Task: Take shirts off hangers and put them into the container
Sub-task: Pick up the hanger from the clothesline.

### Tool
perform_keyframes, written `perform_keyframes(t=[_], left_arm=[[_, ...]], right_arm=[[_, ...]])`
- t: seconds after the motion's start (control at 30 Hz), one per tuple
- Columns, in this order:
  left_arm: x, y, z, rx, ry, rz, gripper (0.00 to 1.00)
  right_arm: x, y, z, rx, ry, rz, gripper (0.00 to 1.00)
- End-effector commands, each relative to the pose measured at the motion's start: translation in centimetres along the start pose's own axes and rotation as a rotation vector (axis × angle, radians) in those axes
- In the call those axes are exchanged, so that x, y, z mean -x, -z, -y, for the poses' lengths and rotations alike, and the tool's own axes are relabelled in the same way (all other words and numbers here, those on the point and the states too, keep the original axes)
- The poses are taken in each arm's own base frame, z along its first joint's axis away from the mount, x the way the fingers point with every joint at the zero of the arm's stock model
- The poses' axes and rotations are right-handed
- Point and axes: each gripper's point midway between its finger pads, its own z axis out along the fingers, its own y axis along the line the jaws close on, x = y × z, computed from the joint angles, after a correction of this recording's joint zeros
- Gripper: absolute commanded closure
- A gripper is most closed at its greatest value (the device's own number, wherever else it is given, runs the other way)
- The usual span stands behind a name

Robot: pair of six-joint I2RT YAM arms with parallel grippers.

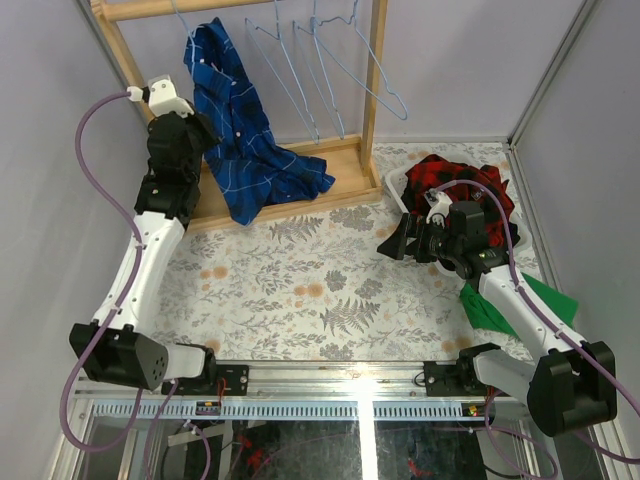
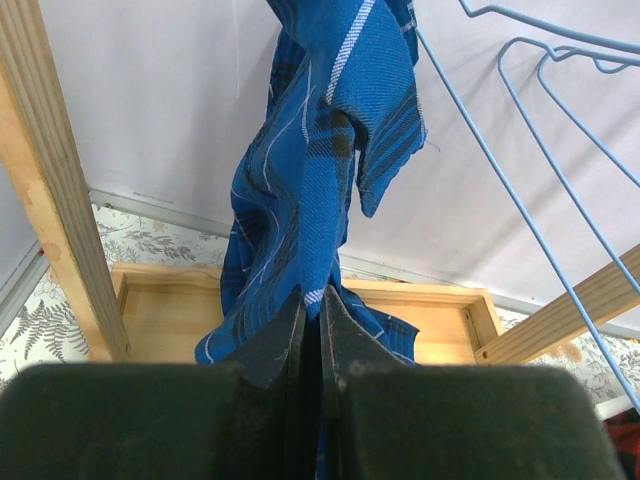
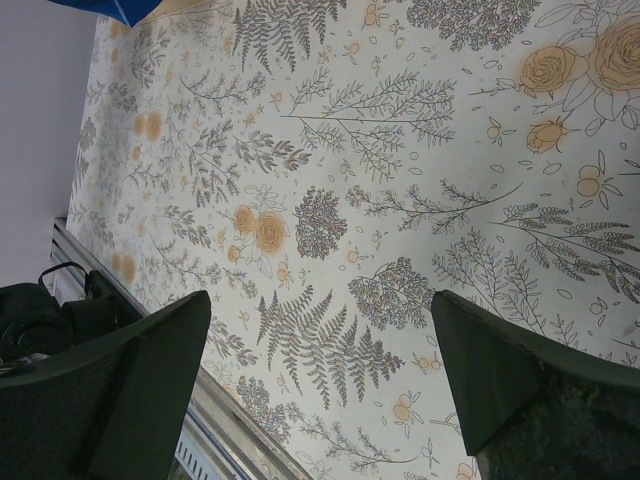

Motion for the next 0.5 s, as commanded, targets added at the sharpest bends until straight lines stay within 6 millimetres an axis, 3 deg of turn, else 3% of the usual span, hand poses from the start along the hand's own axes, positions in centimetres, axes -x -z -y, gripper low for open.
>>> perform_keyframes(t=[0.0,0.47], left_arm=[[6.5,1.4,0.8,-0.034,0.080,0.241,1.00],[8.0,3.0,1.0,-0.061,0.089,0.309,1.00]], right_arm=[[2.0,0.3,-1.3,0.025,0.039,0.043,0.01],[1.9,0.2,-1.2,0.022,0.037,0.035,0.01]])
